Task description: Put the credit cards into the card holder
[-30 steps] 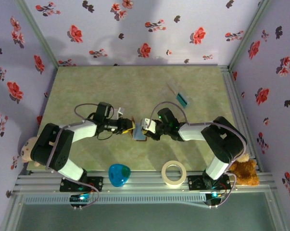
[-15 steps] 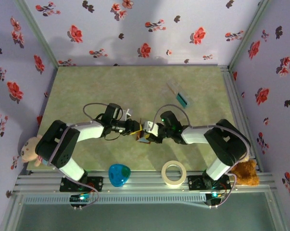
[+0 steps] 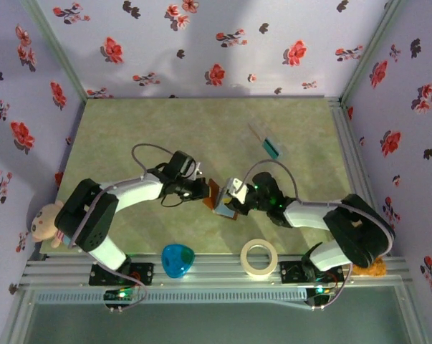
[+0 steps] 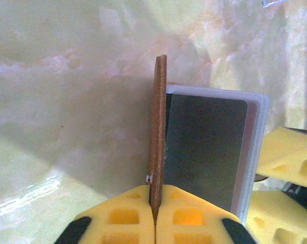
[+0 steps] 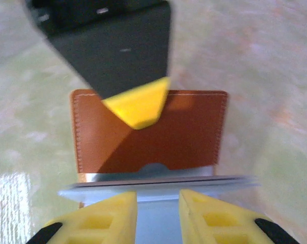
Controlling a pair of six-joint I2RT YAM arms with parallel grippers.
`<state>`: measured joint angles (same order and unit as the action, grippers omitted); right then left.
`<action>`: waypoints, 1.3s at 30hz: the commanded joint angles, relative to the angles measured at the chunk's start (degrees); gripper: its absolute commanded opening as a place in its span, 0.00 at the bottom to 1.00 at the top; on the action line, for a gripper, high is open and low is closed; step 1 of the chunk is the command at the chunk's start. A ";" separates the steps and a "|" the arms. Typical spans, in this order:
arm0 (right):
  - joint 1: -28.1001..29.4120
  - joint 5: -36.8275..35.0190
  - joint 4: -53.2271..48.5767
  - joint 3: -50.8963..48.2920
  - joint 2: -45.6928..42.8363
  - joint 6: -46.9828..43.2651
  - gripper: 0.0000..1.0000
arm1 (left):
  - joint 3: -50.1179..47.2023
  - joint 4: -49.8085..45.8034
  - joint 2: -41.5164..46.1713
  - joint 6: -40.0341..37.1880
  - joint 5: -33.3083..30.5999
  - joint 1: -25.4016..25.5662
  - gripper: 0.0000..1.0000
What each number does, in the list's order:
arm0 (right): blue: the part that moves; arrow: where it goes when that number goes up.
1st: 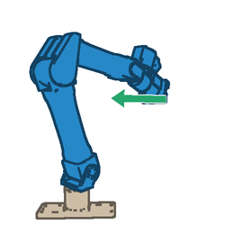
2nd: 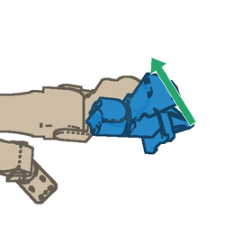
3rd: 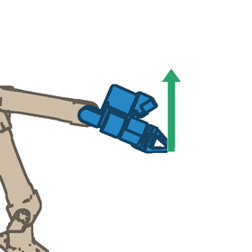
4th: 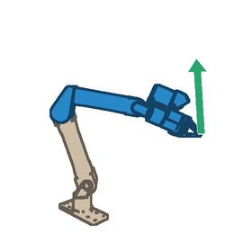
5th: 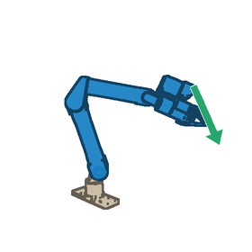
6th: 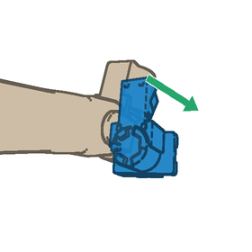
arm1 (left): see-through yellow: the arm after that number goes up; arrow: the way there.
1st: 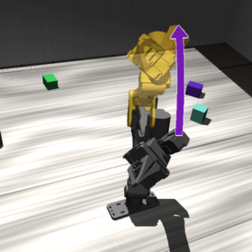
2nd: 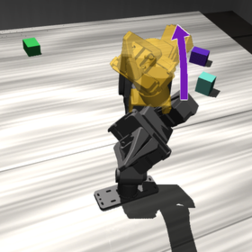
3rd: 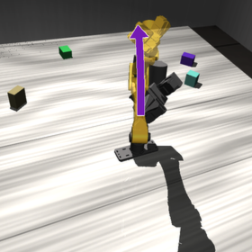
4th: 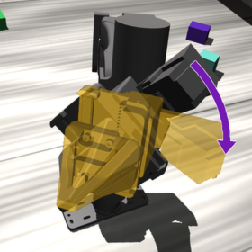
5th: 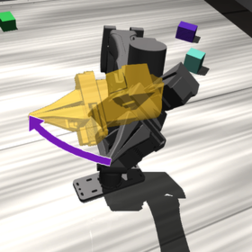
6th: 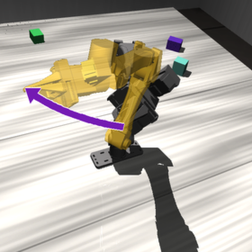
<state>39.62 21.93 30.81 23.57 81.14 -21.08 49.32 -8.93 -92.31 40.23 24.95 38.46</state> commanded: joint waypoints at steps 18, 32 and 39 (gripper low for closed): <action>4.74 -16.04 -48.79 26.51 0.57 71.35 0.69 | 2.71 -26.83 11.14 -3.24 -16.69 -0.30 0.00; 17.68 -20.45 -52.38 35.71 15.37 83.60 0.67 | -1.64 -27.02 16.46 -1.48 -17.59 -3.63 0.00; 17.69 -23.60 -55.84 39.14 18.20 81.75 0.40 | -2.39 -25.70 16.12 -2.00 -15.71 -4.43 0.00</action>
<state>57.17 1.32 -21.80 60.34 98.65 60.95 47.51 -34.68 -76.93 37.98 8.25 34.70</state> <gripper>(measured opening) 0.426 0.080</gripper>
